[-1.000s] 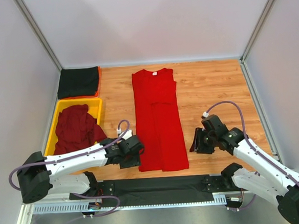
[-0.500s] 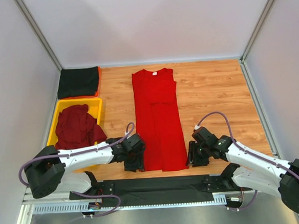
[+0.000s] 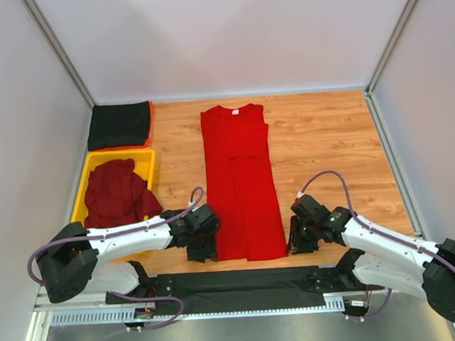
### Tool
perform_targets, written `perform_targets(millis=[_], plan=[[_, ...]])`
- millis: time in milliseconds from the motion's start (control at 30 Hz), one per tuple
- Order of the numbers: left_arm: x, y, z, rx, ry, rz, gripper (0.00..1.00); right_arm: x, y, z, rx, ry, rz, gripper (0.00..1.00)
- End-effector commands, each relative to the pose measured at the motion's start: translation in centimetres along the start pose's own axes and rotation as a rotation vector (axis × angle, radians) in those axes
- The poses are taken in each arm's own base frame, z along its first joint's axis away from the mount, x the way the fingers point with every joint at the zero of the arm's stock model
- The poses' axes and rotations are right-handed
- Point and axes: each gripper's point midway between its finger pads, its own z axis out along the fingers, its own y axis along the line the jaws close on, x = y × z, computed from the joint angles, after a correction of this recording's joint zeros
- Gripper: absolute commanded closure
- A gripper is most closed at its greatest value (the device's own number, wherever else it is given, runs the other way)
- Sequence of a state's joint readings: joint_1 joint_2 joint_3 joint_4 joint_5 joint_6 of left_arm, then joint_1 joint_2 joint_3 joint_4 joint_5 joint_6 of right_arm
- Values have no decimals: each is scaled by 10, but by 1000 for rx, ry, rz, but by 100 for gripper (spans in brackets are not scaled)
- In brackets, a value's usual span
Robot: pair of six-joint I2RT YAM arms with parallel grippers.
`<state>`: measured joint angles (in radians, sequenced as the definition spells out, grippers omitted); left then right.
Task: Fold and stack the t-shirts
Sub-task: Fold the tshirt
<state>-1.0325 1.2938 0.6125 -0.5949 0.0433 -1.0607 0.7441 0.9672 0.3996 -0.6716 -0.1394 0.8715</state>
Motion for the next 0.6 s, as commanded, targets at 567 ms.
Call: perform_targets(millis=[567], plan=[[-7,12,-27,-9,-69,-24,47,-12,17,-20,-47,-61,20,68]])
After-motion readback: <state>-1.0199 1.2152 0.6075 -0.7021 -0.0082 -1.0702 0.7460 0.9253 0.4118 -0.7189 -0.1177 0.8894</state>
